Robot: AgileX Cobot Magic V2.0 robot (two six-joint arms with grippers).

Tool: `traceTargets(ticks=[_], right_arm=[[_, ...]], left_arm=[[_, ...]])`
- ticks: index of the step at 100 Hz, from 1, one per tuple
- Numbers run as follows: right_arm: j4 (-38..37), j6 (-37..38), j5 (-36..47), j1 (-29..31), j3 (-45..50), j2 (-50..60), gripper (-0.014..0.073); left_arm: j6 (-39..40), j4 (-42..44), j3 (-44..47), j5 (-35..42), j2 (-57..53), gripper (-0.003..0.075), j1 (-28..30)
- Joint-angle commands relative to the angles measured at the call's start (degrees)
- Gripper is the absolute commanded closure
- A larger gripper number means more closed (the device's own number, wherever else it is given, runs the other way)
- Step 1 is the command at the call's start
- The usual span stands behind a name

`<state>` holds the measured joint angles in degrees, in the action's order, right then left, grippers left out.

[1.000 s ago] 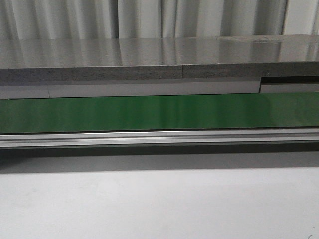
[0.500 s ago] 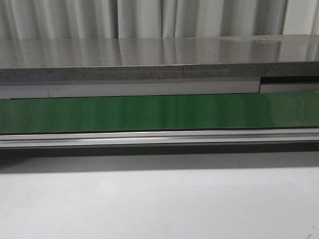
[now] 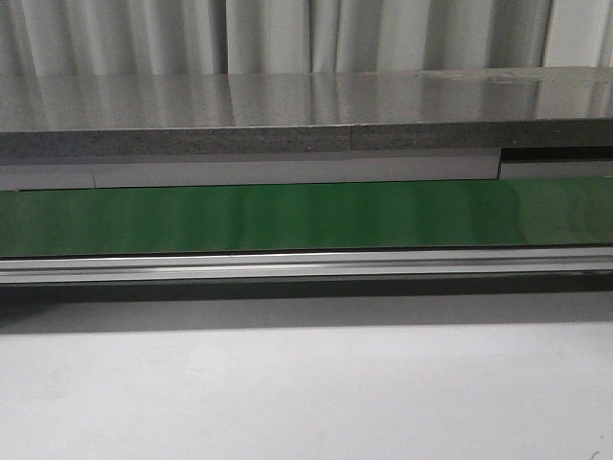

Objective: Move button from left to right
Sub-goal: 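Open the right gripper to release the button into the green tray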

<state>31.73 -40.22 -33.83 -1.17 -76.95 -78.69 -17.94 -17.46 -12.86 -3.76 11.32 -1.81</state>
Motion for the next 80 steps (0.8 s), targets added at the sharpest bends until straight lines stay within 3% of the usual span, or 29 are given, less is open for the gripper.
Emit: traceTargets(ticks=[1, 43, 80], right_arm=[[-0.07, 0.83, 5.04, -0.83, 1.57, 5.87, 0.0115], [0.72, 1.12, 21.78, -0.88, 32.55, 34.29, 0.0115], [0.72, 1.12, 21.44, -0.82, 53.19, 56.54, 0.0116]], left_arm=[[0.26, -0.69, -1.55, 4.44, 0.53, 0.0741, -0.35], [0.26, -0.69, -1.55, 4.44, 0.53, 0.0741, -0.35], [0.26, -0.69, -1.55, 4.44, 0.53, 0.0741, -0.35]])
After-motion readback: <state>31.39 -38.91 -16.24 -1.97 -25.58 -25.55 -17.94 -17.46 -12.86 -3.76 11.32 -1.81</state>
